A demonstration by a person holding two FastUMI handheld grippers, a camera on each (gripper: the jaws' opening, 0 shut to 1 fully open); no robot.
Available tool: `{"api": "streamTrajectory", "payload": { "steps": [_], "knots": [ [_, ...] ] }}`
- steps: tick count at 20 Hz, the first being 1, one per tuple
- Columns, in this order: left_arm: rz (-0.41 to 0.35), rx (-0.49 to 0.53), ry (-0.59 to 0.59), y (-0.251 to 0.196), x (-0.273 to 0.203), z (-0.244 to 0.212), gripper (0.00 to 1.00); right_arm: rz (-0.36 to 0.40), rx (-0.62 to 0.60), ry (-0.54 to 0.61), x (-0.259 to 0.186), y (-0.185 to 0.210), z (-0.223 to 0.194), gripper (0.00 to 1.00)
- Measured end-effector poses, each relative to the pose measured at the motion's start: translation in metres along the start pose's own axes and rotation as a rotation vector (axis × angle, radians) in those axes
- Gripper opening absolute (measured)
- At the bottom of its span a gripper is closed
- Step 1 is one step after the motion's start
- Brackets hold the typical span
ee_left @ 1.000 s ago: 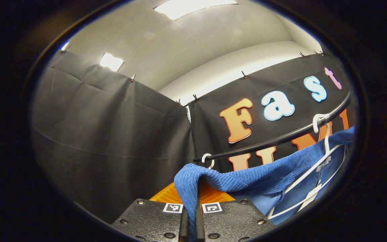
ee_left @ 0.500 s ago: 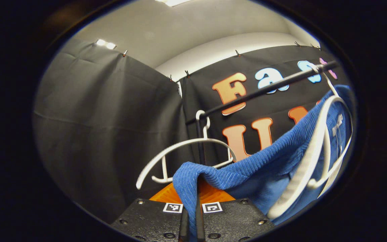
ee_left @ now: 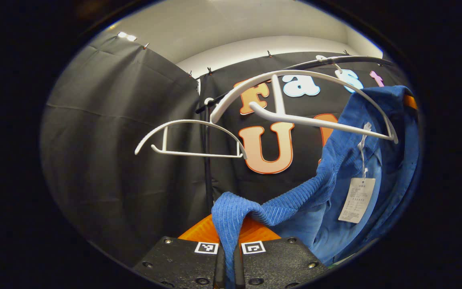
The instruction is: Grasp the clothes on the hanger with both hands and then place them into the laundry hamper below.
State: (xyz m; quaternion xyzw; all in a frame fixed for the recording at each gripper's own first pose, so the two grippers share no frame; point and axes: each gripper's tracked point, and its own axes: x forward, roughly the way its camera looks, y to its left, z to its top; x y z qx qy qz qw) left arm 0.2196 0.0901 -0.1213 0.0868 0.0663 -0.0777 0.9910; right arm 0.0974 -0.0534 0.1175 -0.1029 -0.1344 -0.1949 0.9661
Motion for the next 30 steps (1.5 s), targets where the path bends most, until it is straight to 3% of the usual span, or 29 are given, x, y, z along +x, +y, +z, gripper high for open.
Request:
{"api": "streamTrajectory", "payload": {
  "steps": [3, 6, 7, 12, 13, 21, 25, 30],
  "knots": [
    [-0.022, 0.004, -0.007, -0.022, -0.012, -0.012, 0.08, -0.059, 0.007, 0.035, 0.006, -0.021, -0.014, 0.10],
    [-0.060, 0.010, 0.024, -0.045, -0.019, -0.026, 0.05, -0.059, 0.038, 0.067, 0.015, -0.031, -0.032, 0.10],
    [-0.069, 0.017, 0.024, -0.052, -0.022, -0.026, 0.10, -0.066, 0.038, 0.072, 0.017, -0.037, -0.036, 0.10],
    [-0.073, -0.015, 0.029, -0.071, -0.046, -0.037, 0.10, -0.090, -0.004, 0.154, 0.027, -0.051, -0.071, 0.10],
    [-0.079, -0.024, 0.042, -0.075, -0.052, -0.043, 0.06, -0.095, -0.006, 0.164, 0.025, -0.054, -0.076, 0.10],
    [-0.087, -0.032, 0.115, -0.076, -0.081, -0.061, 0.08, -0.110, -0.065, 0.228, -0.011, -0.074, -0.097, 0.10],
    [-0.069, -0.031, 0.132, -0.067, -0.090, -0.066, 0.08, -0.050, -0.039, 0.256, -0.034, -0.059, -0.109, 0.10],
    [-0.120, -0.028, 0.183, -0.090, -0.092, -0.078, 0.08, 0.093, 0.018, 0.348, -0.056, -0.013, -0.139, 0.10]
  ]
}}
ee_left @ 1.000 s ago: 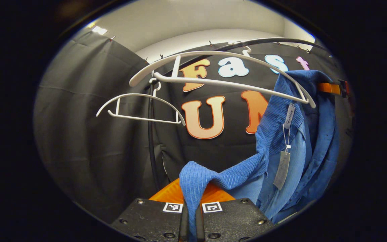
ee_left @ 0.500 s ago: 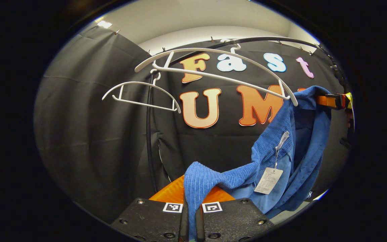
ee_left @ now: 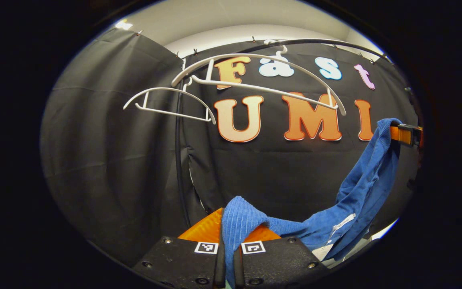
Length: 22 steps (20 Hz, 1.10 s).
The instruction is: Grasp the clothes on the hanger with both hands and then place them into the laundry hamper below.
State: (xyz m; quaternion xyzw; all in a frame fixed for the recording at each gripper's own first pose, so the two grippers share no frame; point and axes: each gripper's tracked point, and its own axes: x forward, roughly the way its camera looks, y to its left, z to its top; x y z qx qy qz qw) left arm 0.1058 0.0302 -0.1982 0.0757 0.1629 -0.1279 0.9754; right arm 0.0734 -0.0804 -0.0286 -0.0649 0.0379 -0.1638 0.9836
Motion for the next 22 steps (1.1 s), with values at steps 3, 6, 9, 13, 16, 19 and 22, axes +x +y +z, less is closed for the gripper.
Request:
{"api": "streamTrajectory", "payload": {
  "steps": [3, 6, 9, 13, 16, 19, 22],
  "knots": [
    [-0.049, 0.011, 0.002, -0.021, 0.006, 0.000, 0.08, 0.109, 0.016, 0.036, -0.005, 0.031, -0.012, 0.10],
    [-0.120, -0.006, 0.034, -0.048, 0.016, -0.013, 0.08, 0.189, 0.041, 0.099, -0.009, 0.058, -0.036, 0.10],
    [-0.207, -0.116, 0.105, -0.078, 0.022, -0.033, 0.08, 0.237, 0.108, 0.193, -0.008, 0.082, -0.073, 0.05],
    [-0.246, -0.154, 0.189, -0.097, 0.034, -0.062, 0.10, 0.260, 0.170, 0.322, -0.008, 0.098, -0.128, 0.11],
    [-0.301, -0.233, 0.335, -0.120, 0.037, -0.112, 0.08, 0.274, 0.193, 0.461, -0.015, 0.102, -0.183, 0.10],
    [-0.248, -0.265, 0.542, -0.119, 0.031, -0.173, 0.08, 0.265, 0.220, 0.620, -0.029, 0.110, -0.247, 0.11],
    [-0.233, -0.306, 0.679, -0.118, 0.020, -0.223, 0.09, 0.265, 0.252, 0.771, -0.047, 0.120, -0.301, 0.10]
  ]
}}
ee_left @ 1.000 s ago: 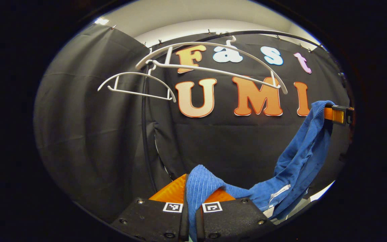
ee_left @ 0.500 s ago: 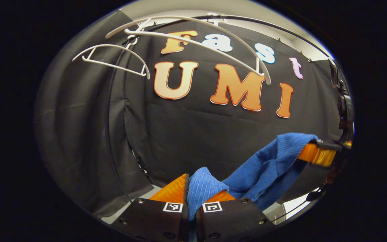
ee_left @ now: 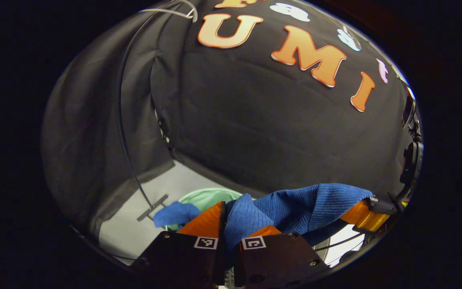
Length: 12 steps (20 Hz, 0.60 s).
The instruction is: Grasp the clothes on the hanger with both hands and then place them into the laundry hamper below.
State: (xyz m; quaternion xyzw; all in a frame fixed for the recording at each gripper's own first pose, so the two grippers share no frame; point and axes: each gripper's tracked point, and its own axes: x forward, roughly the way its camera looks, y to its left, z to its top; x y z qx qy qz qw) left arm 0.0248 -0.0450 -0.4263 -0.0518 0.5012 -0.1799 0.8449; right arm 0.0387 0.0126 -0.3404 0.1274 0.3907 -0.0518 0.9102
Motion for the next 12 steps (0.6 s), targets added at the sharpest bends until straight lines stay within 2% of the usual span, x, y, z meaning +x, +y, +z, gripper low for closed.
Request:
{"api": "streamTrajectory", "payload": {
  "steps": [3, 4, 6, 12],
  "knots": [
    [0.037, -0.018, 0.130, 0.019, 0.015, -0.045, 0.09, -0.032, 0.012, 0.118, 0.020, -0.016, -0.045, 0.11],
    [0.055, -0.018, 0.156, 0.024, 0.014, -0.058, 0.05, -0.043, 0.015, 0.159, 0.023, -0.020, -0.058, 0.11],
    [0.065, -0.035, 0.202, 0.032, 0.013, -0.072, 0.09, -0.048, 0.033, 0.234, 0.021, -0.019, -0.081, 0.11],
    [0.055, -0.033, 0.289, 0.040, 0.009, -0.105, 0.09, -0.072, 0.055, 0.328, 0.017, -0.027, -0.112, 0.14]
  ]
}}
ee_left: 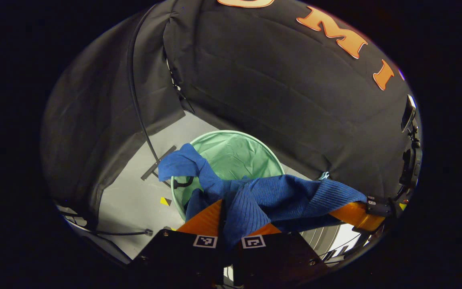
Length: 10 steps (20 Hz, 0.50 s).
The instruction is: Grasp the clothes on the hanger with both hands and then place them into the laundry hamper below.
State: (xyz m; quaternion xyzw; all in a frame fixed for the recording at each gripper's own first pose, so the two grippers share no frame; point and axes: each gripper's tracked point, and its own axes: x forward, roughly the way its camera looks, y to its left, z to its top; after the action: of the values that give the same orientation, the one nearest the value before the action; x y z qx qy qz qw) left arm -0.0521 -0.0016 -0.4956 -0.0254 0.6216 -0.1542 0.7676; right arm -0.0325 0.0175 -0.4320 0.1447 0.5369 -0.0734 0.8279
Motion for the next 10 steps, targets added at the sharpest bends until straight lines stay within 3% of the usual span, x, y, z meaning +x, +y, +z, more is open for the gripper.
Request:
{"api": "streamTrajectory", "payload": {
  "steps": [1, 2, 3, 4, 5, 8, 9, 10],
  "knots": [
    [-0.004, -0.009, 0.009, 0.001, -0.001, -0.003, 0.09, 0.006, -0.001, 0.008, 0.002, 0.001, -0.004, 0.14],
    [-0.007, -0.023, 0.015, 0.002, -0.003, -0.009, 0.05, 0.018, 0.002, 0.012, 0.001, 0.003, -0.006, 0.05],
    [-0.008, -0.035, 0.019, 0.004, 0.000, -0.010, 0.05, 0.023, 0.001, 0.012, -0.002, 0.005, -0.006, 0.24],
    [0.000, -0.043, 0.017, 0.006, -0.004, -0.013, 0.10, 0.026, -0.005, 0.014, -0.002, 0.005, -0.007, 0.23],
    [0.010, -0.049, 0.012, 0.008, -0.006, -0.014, 0.26, 0.022, -0.010, 0.012, 0.000, 0.005, -0.008, 0.35],
    [0.039, -0.058, 0.012, 0.018, -0.011, -0.018, 0.81, 0.001, -0.020, 0.029, 0.000, 0.004, -0.013, 1.00],
    [0.045, -0.054, 0.011, 0.019, -0.008, -0.018, 1.00, -0.002, -0.014, 0.032, 0.000, 0.006, -0.017, 1.00],
    [0.045, -0.047, 0.000, 0.020, -0.011, -0.016, 1.00, 0.000, -0.010, 0.033, 0.000, 0.008, -0.019, 0.99]
  ]
}}
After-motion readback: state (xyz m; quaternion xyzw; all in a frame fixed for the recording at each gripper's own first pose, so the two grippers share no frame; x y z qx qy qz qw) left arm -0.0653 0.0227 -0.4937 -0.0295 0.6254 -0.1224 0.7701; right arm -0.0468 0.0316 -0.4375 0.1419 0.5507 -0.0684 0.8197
